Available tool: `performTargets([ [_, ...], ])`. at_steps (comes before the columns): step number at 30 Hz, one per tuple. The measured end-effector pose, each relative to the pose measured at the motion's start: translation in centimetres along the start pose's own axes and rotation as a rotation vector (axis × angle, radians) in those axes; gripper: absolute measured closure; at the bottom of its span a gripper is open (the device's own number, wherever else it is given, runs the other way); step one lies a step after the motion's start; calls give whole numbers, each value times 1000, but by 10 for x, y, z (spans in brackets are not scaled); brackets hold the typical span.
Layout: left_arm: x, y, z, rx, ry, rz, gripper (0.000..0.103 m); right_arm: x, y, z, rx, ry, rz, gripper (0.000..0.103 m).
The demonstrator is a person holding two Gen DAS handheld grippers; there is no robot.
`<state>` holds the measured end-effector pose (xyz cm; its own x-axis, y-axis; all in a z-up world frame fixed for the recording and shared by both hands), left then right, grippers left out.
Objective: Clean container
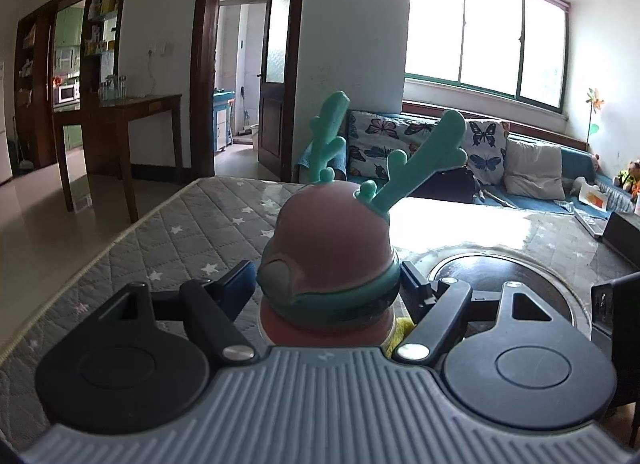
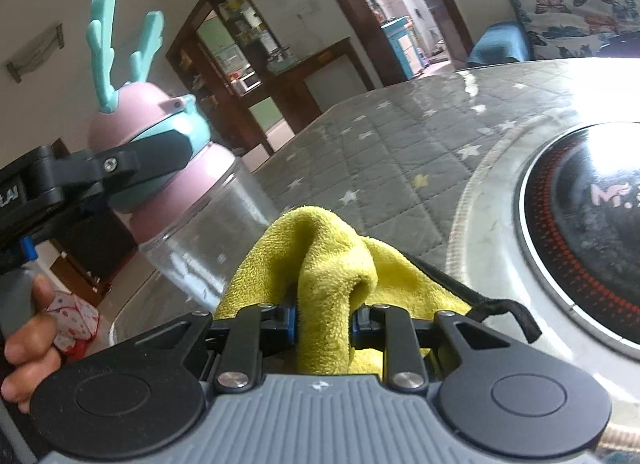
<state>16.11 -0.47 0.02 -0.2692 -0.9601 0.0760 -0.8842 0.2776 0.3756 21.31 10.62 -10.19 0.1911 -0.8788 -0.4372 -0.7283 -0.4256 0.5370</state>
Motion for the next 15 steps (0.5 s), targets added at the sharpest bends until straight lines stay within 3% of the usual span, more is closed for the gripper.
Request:
performTargets([
  [7,-12,13,2,10,-17,-1,29,-26,2,5,-18,54,-40,81],
  [15,-10,22,7,13,-58,39,29,-19,19,-20,29,-76,-96,83],
])
Point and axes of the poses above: each gripper's, at about its wrist camera, not at the fingertips, and y roughly against the way its jaws point, x to its right, z to its underside, the point moved 10 cm from there along -y, roughly the way its jaws point, and after that the axes turned 4 degrees about z, right-handed, at the moved point
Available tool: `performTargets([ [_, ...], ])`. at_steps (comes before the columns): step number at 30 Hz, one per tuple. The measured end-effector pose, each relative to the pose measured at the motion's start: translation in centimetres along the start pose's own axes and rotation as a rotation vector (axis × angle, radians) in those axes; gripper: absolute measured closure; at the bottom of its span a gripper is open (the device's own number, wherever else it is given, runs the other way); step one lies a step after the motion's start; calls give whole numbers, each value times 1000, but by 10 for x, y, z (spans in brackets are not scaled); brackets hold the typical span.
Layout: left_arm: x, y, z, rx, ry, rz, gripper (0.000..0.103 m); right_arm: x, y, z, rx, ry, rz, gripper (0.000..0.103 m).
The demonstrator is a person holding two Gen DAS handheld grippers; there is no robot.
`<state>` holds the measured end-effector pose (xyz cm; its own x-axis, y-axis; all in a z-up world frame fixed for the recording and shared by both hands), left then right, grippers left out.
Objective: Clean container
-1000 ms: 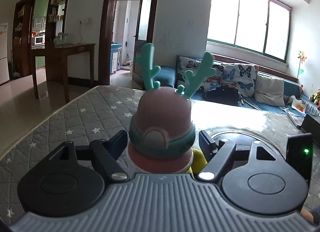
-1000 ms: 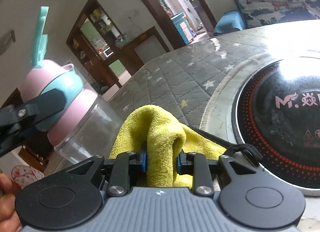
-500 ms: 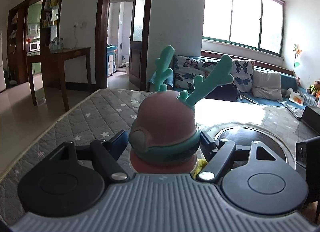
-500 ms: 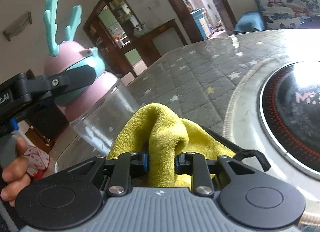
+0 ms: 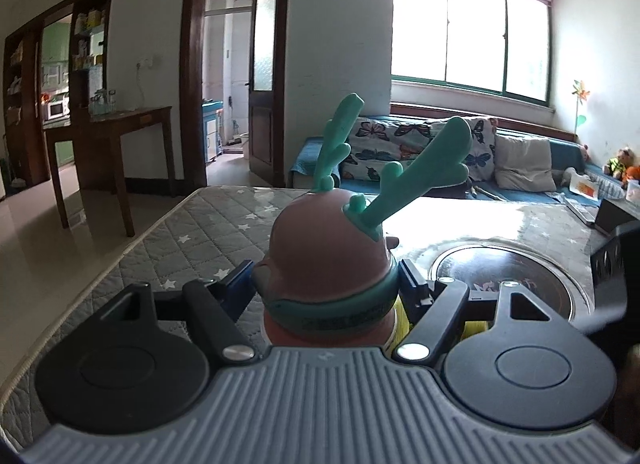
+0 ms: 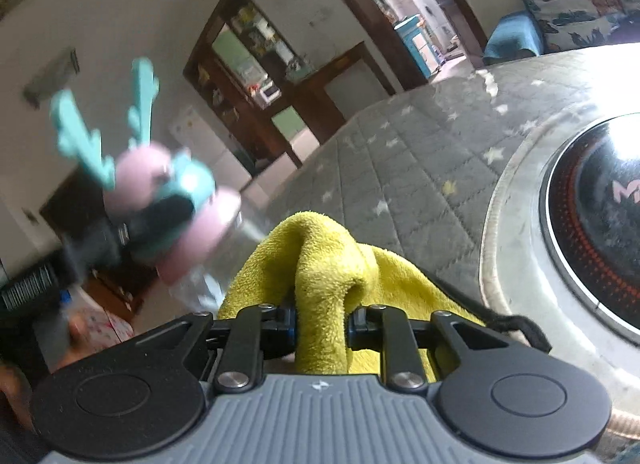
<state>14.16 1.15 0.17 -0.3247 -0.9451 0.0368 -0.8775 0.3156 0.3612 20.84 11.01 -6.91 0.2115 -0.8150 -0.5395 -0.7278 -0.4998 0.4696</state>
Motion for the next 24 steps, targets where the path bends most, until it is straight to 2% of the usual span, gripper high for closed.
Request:
performTargets([
  [5,-1,-5,-2,-3,-30,26,29,-4,16,-32,77,-51,-49,83],
  [12,-2,-7,-1,-7,-33,48,29,-21,29,-74,148,-129,-190,83],
  [17,-2,-10,0,-9,-42,45,29,-26,16,-83,140,-178,-256,83],
  [24,-4,-11,2,-11,-43,46,29,-3,-18,-74,86,-288,-265,83],
])
Point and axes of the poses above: each gripper's, at about its wrist camera, not at the fingertips, and y roughly against the way its jaws point, x to its right, z to its underside, the point moved 10 cm from there along -y, roughly the way its jaws point, and after that the axes turned 4 degrees about z, right-handed, at the moved point
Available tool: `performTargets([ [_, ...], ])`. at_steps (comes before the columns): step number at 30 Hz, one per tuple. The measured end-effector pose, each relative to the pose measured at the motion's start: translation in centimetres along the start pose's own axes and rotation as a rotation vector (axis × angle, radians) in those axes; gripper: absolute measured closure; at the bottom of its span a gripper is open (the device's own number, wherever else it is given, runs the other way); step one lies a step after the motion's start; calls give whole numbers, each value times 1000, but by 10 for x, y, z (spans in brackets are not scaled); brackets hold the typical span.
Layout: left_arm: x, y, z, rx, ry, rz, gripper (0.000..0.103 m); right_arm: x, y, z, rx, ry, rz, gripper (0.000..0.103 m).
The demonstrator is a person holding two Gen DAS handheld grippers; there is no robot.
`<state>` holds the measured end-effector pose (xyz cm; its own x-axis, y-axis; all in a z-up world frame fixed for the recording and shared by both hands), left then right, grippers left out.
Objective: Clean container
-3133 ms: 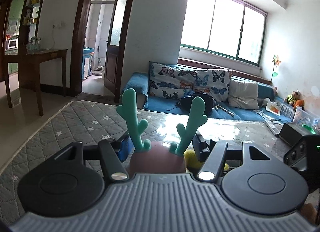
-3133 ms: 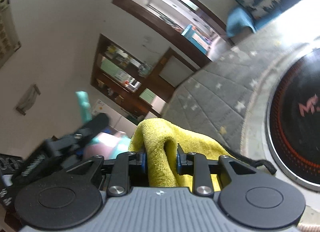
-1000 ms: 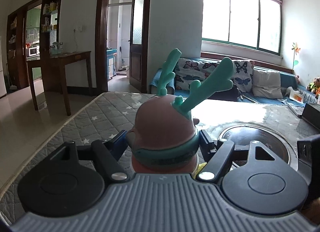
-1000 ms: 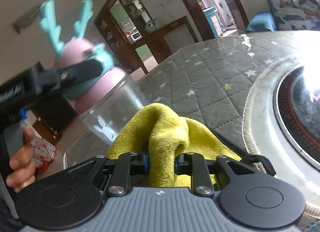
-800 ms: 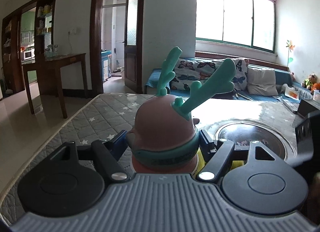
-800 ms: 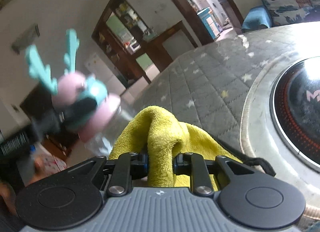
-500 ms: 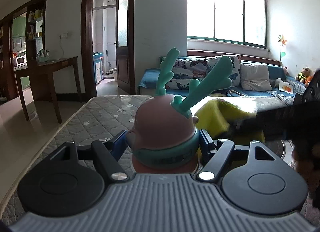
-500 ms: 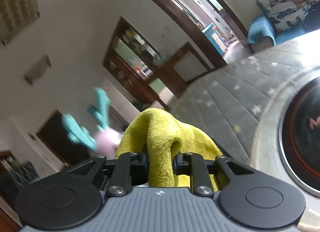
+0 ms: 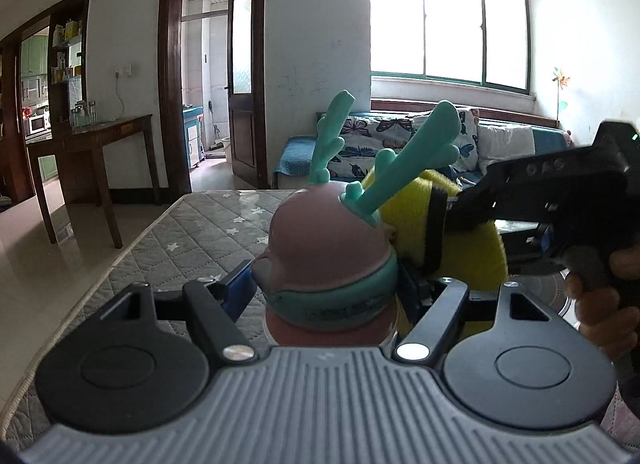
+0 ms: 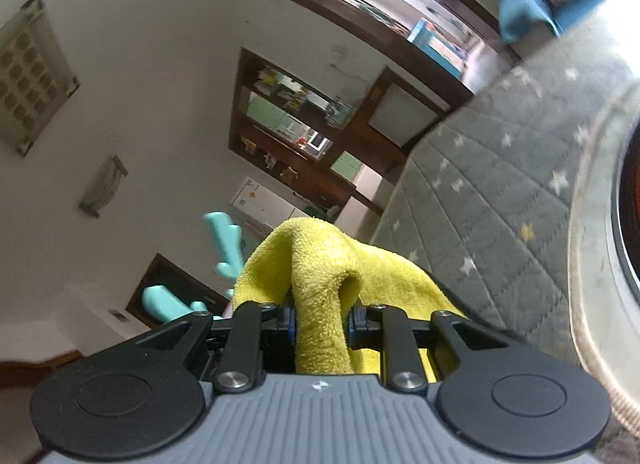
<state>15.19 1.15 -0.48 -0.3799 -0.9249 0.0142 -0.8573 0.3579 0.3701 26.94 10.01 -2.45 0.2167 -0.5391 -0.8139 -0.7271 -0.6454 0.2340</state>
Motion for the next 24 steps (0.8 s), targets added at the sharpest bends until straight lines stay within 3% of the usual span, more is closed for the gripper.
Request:
performTargets([
  [7,1,-4,2,-8,-2,5,29,30,-18,6,-23,-66,19,83],
  [16,-1,-5,8,-18,3,-3,29,66,-32,26,-79,-86,118,83],
  [24,0,-8,8,-15,9,-6,29,79,-38,48,-135,29,235,83],
])
Point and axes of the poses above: each gripper's, at about its wrist camera, not at the fingertips, and y roughly against the way its jaws point, x to its right, z to its underside, the point moved 10 cm from there along -y, roughly the way its jaws point, and after that the axes turned 4 degrees about z, right-handed, at the moved point
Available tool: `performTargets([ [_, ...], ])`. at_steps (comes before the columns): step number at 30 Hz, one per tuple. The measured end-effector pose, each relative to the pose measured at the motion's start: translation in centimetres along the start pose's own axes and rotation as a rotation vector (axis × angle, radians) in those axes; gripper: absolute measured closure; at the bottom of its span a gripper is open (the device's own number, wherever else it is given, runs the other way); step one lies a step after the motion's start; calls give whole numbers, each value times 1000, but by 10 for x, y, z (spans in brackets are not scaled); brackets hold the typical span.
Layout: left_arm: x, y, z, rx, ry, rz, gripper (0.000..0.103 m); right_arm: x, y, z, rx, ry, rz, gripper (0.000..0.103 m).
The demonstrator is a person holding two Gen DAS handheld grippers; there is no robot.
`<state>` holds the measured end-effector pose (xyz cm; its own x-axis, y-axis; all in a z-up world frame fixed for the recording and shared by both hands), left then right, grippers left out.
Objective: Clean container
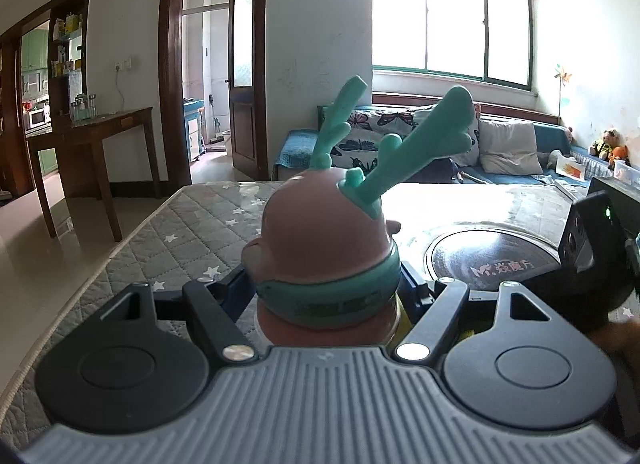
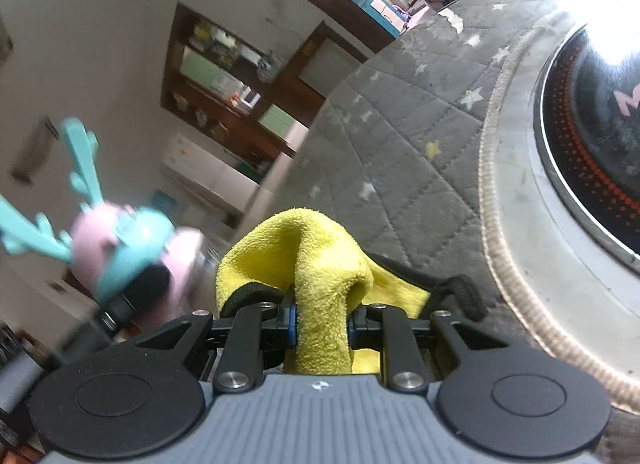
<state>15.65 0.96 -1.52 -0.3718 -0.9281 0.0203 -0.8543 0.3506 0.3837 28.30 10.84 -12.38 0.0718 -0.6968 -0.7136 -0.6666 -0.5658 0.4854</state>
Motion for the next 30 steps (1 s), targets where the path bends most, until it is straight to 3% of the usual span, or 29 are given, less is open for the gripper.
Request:
performTargets([
  [12,-2,6,4,-3,3,-20,29,-19,10,33,-36,204,104,82],
  [21,4,20,12,12,28,-75,29,-25,30,29,-22,155,61,82],
  [30,4,23,11,19,18,-59,31,-53,63,-8,101,148,-15,82],
])
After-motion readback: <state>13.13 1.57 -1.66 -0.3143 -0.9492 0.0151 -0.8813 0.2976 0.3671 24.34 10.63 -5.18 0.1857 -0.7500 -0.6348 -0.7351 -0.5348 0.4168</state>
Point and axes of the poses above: each gripper's, at about its wrist camera, not at the fingertips, and y roughly against the way its jaws point, x to its right, z to its underside, the point moved 10 cm from there along -y, roughly the way its jaws point, and after that the axes turned 4 degrees about z, right-handed, at the moved point
